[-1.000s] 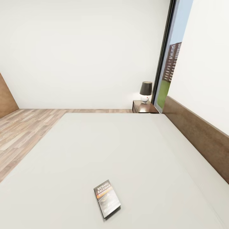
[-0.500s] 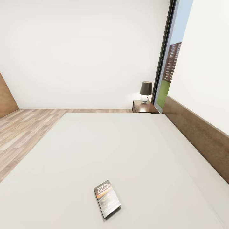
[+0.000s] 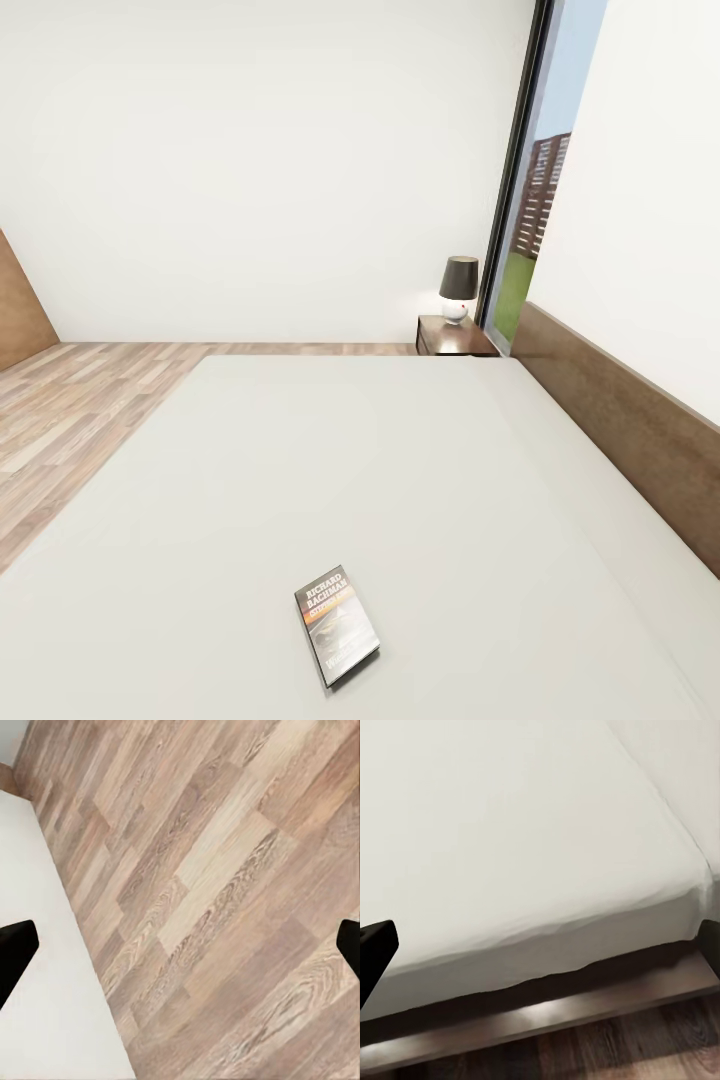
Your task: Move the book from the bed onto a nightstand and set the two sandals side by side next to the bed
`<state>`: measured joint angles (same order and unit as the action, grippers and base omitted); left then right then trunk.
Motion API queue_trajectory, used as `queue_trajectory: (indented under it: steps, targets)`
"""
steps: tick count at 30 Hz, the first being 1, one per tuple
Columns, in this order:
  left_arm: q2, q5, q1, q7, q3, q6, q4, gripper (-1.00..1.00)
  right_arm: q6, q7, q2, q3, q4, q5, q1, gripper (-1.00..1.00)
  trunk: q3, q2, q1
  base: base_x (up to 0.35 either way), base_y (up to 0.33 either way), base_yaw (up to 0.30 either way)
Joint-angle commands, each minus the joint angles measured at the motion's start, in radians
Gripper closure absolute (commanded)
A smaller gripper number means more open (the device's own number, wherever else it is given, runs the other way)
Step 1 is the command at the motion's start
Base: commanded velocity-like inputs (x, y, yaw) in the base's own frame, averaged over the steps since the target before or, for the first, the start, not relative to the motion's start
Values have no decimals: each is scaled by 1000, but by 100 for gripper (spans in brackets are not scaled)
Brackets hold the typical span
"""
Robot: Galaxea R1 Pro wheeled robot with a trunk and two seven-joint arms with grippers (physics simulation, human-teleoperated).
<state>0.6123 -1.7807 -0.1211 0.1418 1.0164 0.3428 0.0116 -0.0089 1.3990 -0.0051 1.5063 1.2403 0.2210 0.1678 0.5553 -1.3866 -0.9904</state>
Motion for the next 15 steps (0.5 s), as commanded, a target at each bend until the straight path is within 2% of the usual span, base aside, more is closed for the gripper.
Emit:
queue_trajectory:
  steps: [1,2,5,8,12,15]
  targets:
    - [33,-38,-6,22,12,1,-2,-100,-2,-8,-2,-10,-6,5,0,-100,0,0,0,0,0,0]
    - [33,-38,-6,22,12,1,-2,-100,-2,-8,-2,-10,-6,5,0,-100,0,0,0,0,0,0]
    - [119,-123,-17,91,13,-2,-2,-100,-10,-32,-8,-32,-30,9,0,-100,0,0,0,0,0,0]
    - [194,-174,-21,187,12,-4,-2,-100,-32,-45,-15,-43,-54,27,-1,-100,0,0,0,0,0,0]
    - [284,-206,-21,329,12,-3,-3,-100,-50,-54,-20,-49,-72,47,-1,-100,0,0,0,0,0,0]
    - [353,-218,-17,407,11,-4,-3,-100,-57,-57,-22,-51,-78,55,-1,-100,0,0,0,0,0,0]
